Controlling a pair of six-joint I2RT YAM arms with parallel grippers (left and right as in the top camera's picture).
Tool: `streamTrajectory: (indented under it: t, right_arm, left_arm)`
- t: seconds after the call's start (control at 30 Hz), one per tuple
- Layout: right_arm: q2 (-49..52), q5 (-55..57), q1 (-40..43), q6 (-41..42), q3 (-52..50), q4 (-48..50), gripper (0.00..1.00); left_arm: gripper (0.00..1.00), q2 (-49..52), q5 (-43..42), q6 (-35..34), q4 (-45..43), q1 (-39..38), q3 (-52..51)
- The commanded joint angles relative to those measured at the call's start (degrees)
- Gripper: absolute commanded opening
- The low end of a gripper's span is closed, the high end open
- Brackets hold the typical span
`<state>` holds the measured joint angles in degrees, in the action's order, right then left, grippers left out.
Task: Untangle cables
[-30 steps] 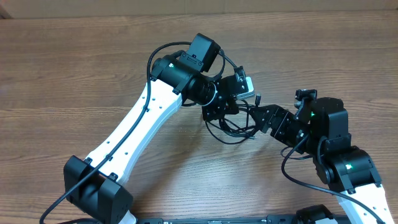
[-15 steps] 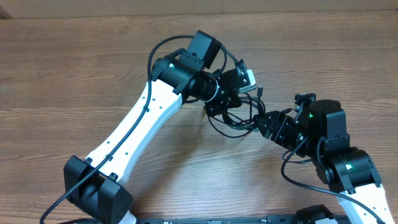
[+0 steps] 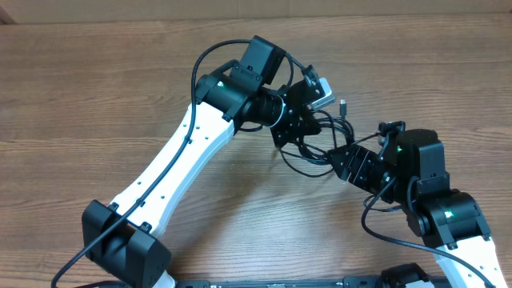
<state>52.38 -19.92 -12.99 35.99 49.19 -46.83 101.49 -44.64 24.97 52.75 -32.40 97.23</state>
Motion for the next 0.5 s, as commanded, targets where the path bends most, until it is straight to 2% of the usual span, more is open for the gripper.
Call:
streamTrajectory:
  t: [0.0,0.03,0.07,0.1,0.13,0.17,0.23,0.47]
  right_arm:
    - [0.1,3.3,0.2,-0.5,0.4,-0.3,0.64]
    - [0.6,5.2,0.2,-0.5,0.4,-0.5,0.64]
    - [0.9,6.1,0.2,-0.5,0.4,-0.6,0.59]
    - [1.1,6.4,0.2,-0.5,0.4,-0.5,0.51]
    - [1.3,6.4,0.2,-0.5,0.4,-0.4,0.33]
    - [1.6,6.4,0.2,-0.5,0.4,-0.3,0.19]
    - [1.6,6.3,0.2,-0.5,0.4,-0.3,0.08]
    - [1.6,6.2,0.2,-0.5,0.4,0.6,0.04]
  left_arm:
    - [0.04,0.0,-12.4,-1.4,-0.7,-0.3,0.4]
    - [0.04,0.0,-15.5,-1.4,-0.8,-0.3,0.4]
    - [0.04,0.0,-16.7,-1.4,-0.8,-0.3,0.4]
    - [0.04,0.0,-17.4,-1.4,-0.7,-0.3,0.4]
    - [0.04,0.0,-18.0,-1.4,-0.7,-0.3,0.4]
    - [0.04,0.0,-17.9,-1.4,-0.7,-0.3,0.4]
    - [0.04,0.0,-16.2,-1.4,-0.7,-0.3,0.4]
    - [0.04,0.0,-15.1,-1.4,-0.6,-0.3,0.4]
